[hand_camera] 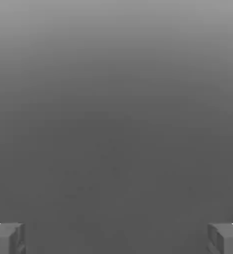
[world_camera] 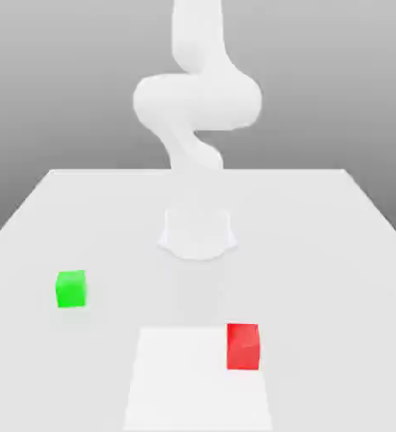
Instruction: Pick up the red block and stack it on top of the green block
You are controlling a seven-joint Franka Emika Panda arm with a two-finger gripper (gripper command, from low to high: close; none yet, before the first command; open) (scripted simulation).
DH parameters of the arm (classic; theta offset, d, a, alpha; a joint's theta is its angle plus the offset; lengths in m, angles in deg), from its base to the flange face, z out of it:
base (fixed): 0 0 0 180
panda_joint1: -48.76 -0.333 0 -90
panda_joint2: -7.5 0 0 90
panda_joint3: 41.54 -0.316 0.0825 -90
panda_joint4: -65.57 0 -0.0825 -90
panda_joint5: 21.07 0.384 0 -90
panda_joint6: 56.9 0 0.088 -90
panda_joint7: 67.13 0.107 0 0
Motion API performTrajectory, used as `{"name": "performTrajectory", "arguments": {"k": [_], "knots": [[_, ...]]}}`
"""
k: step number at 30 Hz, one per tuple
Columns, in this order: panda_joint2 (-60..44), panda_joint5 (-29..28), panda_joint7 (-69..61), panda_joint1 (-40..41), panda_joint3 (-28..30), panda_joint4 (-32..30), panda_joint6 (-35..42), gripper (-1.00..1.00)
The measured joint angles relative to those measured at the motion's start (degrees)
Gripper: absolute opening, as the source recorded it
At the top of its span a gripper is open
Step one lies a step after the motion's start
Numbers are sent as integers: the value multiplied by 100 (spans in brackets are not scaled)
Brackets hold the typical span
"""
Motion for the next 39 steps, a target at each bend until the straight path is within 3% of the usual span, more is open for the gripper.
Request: {"name": "performTrajectory", "arguments": {"k": [28, 37, 39], "knots": [[-3091, 211, 6892, 1629, -2436, -1953, -1932, 0], [-4135, -11, 9301, 1690, -2720, -2578, -2552, 0], [-4438, -309, 9749, 1628, -2644, -2608, -2764, 0]]}}
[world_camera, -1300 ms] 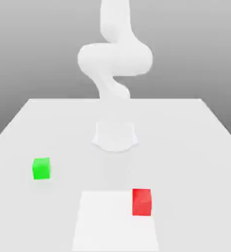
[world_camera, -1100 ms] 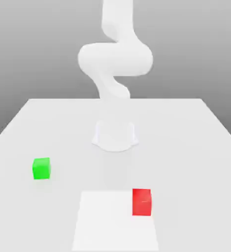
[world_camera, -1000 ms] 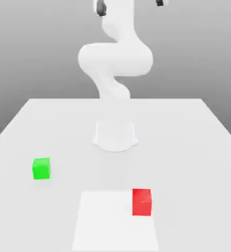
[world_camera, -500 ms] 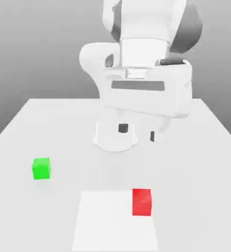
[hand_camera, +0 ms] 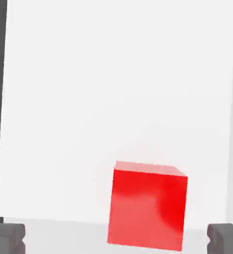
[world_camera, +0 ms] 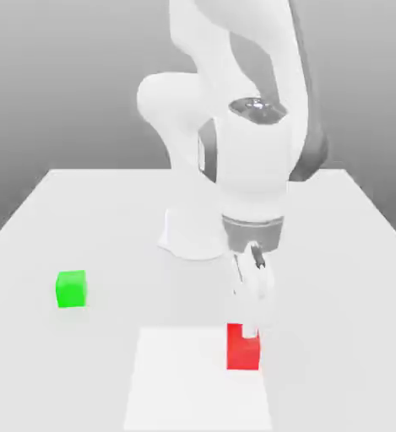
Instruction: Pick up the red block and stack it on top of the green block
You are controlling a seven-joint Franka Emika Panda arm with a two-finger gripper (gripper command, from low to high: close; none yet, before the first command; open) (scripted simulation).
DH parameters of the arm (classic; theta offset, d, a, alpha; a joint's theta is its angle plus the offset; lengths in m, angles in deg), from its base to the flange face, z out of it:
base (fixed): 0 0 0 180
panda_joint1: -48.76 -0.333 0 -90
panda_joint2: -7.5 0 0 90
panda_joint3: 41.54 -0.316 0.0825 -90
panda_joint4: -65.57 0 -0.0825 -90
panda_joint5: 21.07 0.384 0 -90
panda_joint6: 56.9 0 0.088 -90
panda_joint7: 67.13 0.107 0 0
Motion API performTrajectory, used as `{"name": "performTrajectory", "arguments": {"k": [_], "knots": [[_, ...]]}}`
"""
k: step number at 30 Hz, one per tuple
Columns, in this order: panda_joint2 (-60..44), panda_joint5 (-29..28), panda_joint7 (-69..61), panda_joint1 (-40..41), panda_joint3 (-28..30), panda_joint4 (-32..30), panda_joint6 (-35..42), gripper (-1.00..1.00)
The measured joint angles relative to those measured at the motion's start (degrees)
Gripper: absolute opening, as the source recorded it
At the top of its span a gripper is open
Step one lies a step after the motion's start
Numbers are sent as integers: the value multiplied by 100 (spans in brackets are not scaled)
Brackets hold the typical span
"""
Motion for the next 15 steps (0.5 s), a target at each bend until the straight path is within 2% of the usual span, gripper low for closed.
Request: {"name": "performTrajectory", "arguments": {"k": [3, 6, 7, 13, 15], "knots": [[-539, -823, 669, -162, 397, 75, -384, 0], [-1075, -1631, 1272, -693, 1116, 178, -781, 0], [-1246, -1856, 1439, -904, 1380, 212, -915, -100], [-1332, -1962, 1517, -1012, 1514, 229, -991, -100], [-1177, -1737, 1350, -855, 1304, 197, -874, -100]]}}
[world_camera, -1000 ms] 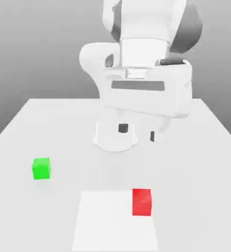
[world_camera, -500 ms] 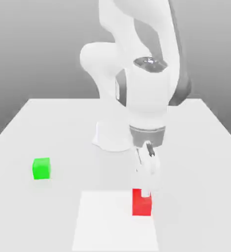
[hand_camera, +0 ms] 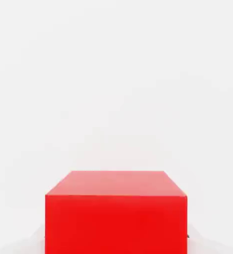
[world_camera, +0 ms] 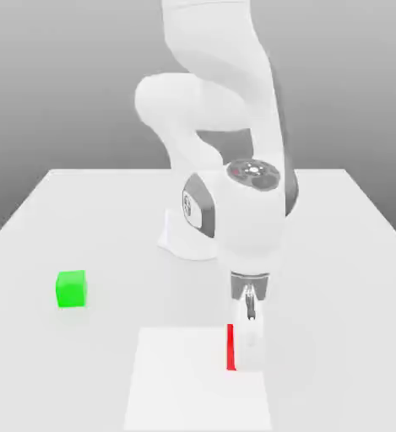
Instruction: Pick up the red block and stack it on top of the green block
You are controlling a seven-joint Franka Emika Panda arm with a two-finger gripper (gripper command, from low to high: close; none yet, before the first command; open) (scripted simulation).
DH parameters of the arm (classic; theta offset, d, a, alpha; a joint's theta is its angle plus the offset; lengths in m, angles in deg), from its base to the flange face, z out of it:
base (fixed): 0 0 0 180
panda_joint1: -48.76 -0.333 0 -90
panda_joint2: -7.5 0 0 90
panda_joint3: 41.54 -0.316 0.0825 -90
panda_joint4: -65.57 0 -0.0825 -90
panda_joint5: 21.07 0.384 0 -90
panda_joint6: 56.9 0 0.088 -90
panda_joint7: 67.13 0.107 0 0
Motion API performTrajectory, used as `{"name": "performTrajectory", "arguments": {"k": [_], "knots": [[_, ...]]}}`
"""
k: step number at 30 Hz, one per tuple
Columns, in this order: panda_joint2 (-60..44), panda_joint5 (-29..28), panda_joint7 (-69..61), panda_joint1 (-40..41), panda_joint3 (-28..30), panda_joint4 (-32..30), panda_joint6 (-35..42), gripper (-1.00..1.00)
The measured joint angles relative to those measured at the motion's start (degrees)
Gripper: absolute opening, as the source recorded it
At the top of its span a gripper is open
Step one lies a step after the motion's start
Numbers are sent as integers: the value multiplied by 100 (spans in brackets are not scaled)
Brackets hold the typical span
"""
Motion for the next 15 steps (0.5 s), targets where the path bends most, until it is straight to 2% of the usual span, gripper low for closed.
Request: {"name": "performTrajectory", "arguments": {"k": [3, 7, 9, 11, 15], "knots": [[489, 813, -595, 270, -463, -99, 349, -100], [1199, 1820, -1325, 215, -641, -231, 879, -100], [1421, 1955, -1320, 169, -439, -323, 1010, -100], [1601, 1977, -1199, 762, -123, -425, 1094, -100], [1941, 1974, -902, 1392, 324, -635, 1236, -100]]}}
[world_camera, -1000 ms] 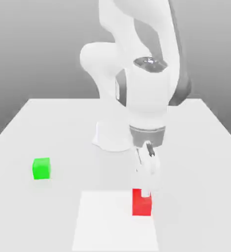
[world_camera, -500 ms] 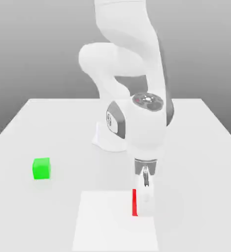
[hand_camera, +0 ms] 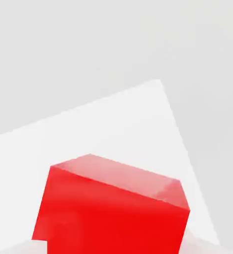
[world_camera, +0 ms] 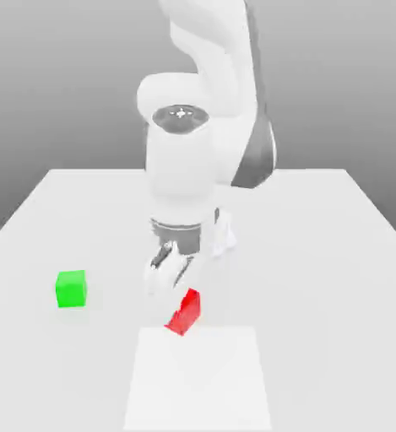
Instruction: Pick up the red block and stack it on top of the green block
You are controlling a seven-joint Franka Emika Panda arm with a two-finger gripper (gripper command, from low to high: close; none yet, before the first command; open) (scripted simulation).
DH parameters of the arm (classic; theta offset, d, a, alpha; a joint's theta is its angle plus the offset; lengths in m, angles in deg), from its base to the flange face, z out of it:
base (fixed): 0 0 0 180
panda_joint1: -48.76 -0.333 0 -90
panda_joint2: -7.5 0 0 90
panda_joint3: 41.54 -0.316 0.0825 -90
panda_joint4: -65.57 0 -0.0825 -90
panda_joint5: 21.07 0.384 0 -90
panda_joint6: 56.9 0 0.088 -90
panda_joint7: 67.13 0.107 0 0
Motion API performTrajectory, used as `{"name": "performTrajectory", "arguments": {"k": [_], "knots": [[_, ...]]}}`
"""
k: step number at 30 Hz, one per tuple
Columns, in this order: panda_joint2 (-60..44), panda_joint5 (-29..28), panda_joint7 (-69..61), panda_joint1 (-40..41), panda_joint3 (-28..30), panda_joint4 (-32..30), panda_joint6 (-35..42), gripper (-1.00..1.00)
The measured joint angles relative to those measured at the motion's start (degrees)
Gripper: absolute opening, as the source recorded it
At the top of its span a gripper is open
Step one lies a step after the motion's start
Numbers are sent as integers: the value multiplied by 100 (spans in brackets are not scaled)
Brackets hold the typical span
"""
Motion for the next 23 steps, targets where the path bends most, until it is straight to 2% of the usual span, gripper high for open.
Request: {"name": "performTrajectory", "arguments": {"k": [12, 20, 21, 23], "knots": [[1054, -215, 1033, 2180, 1467, -635, 403, -100], [-249, -171, 1082, 2369, 1604, -636, -905, -100], [-448, -95, 1034, 2348, 1593, -628, -1097, 100], [-448, -95, 1033, 2368, 1592, -628, -1099, 100]]}}
